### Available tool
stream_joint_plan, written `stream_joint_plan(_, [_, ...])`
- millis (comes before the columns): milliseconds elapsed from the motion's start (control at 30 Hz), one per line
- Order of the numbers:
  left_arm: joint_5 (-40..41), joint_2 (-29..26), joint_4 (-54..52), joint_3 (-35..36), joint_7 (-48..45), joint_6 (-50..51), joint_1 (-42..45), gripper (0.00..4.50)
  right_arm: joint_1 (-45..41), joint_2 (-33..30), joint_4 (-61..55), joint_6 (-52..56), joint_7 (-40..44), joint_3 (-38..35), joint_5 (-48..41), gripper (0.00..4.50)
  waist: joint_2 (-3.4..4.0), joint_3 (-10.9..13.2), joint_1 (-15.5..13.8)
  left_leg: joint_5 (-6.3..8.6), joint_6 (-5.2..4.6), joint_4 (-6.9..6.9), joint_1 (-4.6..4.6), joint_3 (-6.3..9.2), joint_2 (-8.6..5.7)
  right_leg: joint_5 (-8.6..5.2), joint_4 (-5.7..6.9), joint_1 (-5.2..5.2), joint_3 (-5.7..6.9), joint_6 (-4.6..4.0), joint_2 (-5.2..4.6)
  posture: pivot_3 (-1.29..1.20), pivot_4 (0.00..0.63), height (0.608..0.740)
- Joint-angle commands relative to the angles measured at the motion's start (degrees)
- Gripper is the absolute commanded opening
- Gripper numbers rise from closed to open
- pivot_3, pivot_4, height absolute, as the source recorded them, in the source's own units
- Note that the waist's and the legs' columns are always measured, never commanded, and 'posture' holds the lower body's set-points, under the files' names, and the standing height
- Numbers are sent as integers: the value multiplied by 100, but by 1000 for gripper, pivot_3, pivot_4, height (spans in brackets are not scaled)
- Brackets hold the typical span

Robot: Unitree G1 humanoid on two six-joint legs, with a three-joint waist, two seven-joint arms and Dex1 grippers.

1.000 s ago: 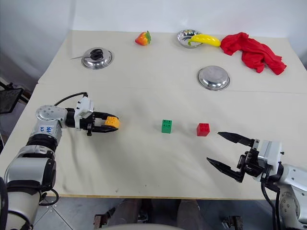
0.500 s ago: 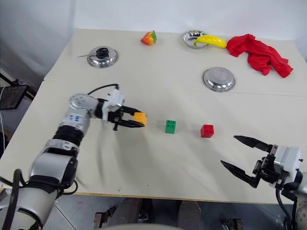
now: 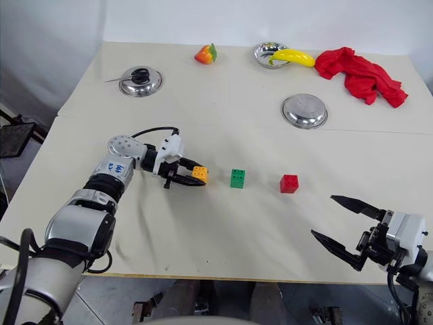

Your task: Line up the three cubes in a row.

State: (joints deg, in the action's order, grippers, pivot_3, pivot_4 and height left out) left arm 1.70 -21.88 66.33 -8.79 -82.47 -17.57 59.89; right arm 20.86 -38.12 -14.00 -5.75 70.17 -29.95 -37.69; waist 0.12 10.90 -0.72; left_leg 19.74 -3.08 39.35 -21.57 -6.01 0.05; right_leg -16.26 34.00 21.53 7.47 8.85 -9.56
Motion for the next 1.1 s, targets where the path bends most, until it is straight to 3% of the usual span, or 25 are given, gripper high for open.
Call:
stream_joint_plan(33, [-172, -201, 225, 78, 202, -110, 90, 1547, 32, 21, -101, -124, 12, -129, -42, 4500, 0, 0, -2, 0, 0, 2, 0, 0, 1, 0, 1, 0, 0, 0, 0, 0, 150, 740])
stream_joint_plan(133, [-149, -227, 284, 104, 62, -91, 103, 1547, 47, 18, -1, -196, 74, -142, -31, 4500, 0, 0, 24, 0, 0, 4, 2, -2, 3, 0, 5, 0, -1, 0, 0, 0, 150, 740])
stream_joint_plan(367, [469, -451, -249, 544, -766, -192, -75, 3646, -23, 43, 201, -332, 137, -77, 25, 4500, -1, 0, 65, 0, 0, 4, 0, -1, 2, 0, 5, 1, 0, 0, 0, 0, 150, 740])
stream_joint_plan(633, [1304, -1753, -2148, 1065, -739, 368, -1499, 3646, -203, -49, 631, -650, 505, -84, 82, 4500, 1, 0, 123, 0, 1, 2, 7, -2, 6, 0, 11, 0, -7, -1, 1, 0, 150, 740])
stream_joint_plan(767, [1930, -2266, -3684, 1927, 30, 1007, -3088, 3646, -476, -269, 1227, -982, 956, -42, 227, 4500, 2, 1, 110, 1, -1, 4, 8, -2, 6, 0, 10, 0, -14, -1, -4, 0, 150, 740])
stream_joint_plan(933, [2191, -2321, -5289, 2727, 825, 1353, -4889, 3646, -909, -443, 1781, -1137, 1232, 83, 314, 4500, 4, 1, 78, 5, -1, 4, 15, 6, 7, -1, 10, -6, -14, -1, -16, 0, 150, 740])
stream_joint_plan(1100, [2375, -2077, -6072, 3036, 1489, 1529, -5611, 3646, -1173, -536, 2275, -1282, 1410, 111, 367, 4500, 5, 2, 21, 5, 1, 4, 15, 18, -1, -1, 9, -14, -5, -3, -28, 0, 150, 740])
